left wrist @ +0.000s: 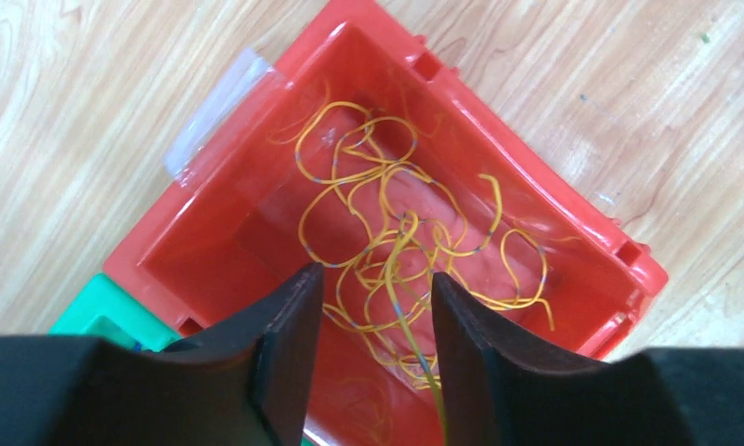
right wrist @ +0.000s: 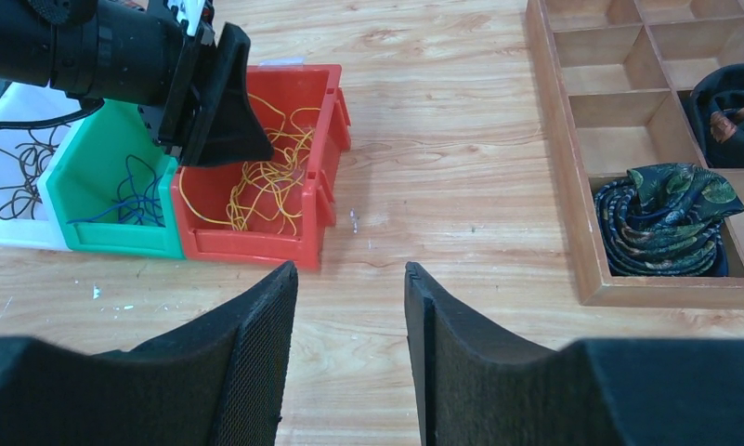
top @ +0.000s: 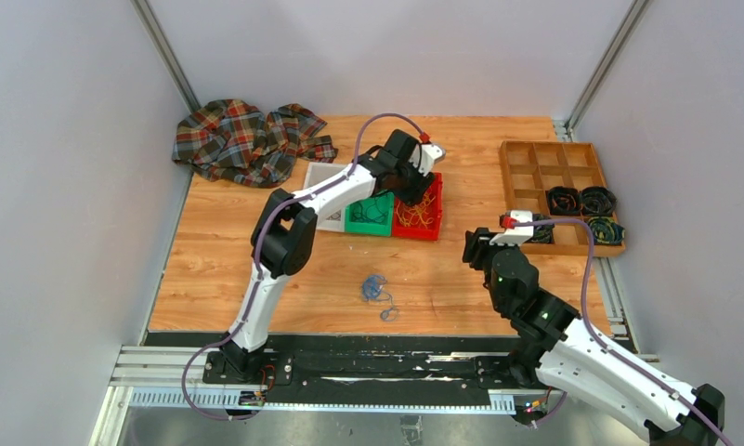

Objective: Untangle the cables
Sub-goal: Place the cable in the bin, then untie the cable.

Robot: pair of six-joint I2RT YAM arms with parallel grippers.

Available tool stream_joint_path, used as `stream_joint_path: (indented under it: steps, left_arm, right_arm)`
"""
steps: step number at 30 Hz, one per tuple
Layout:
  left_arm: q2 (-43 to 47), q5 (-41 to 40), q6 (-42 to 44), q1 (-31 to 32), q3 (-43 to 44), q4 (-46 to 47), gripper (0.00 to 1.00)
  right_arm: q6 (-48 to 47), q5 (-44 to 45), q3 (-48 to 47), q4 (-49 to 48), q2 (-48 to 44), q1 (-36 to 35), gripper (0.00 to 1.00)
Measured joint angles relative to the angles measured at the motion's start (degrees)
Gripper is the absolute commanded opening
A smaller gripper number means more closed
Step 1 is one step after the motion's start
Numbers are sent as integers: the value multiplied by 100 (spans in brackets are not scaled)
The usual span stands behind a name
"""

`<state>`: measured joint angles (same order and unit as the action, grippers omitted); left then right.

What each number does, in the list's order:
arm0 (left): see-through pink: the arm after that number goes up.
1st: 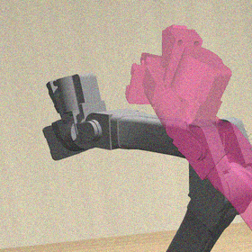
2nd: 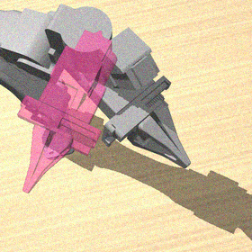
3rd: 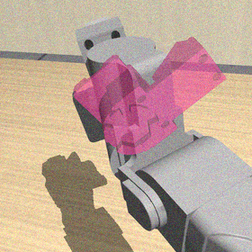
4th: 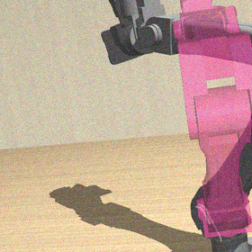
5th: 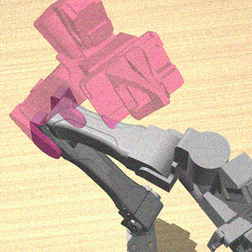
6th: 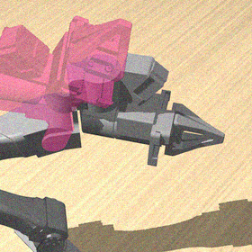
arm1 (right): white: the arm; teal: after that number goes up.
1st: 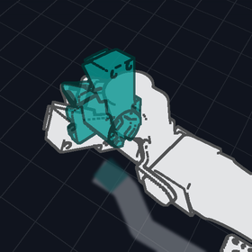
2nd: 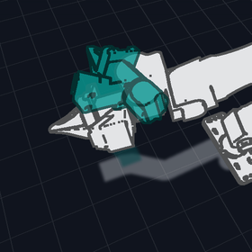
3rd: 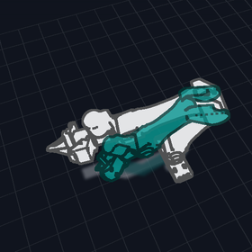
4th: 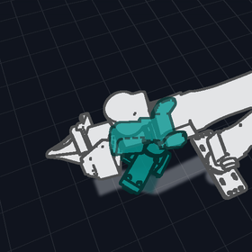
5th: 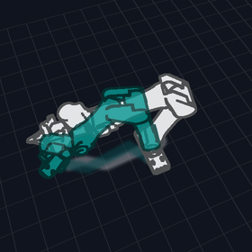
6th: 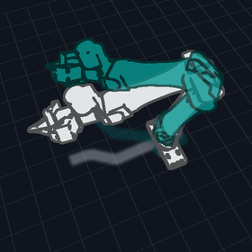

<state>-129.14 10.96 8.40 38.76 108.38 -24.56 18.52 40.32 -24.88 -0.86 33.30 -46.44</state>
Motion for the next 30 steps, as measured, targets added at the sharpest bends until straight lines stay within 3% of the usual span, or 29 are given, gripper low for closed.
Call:
stream_joint_path:
  steps: [3,6,14,20,30]
  left_arm:
    - [33,57,59,17,-2,-17,71]
    - [216,87,31,22,-35,-162,100]
    - [1373,188,-175,15,70,-743,98]
    - [2284,-278,-129,-11,144,-1364,98]
    - [5108,-492,61,-1154,-2133,-1849,98]
  right_arm:
    - [-4,0,0,11,-20,0,48]
    - [-13,0,0,28,-52,0,50]
    - [-308,-210,-2,-92,188,0,58]
    - [-780,-1080,-98,-286,743,-83,64]
    - [-946,-2986,-431,-1078,2658,-1093,65]
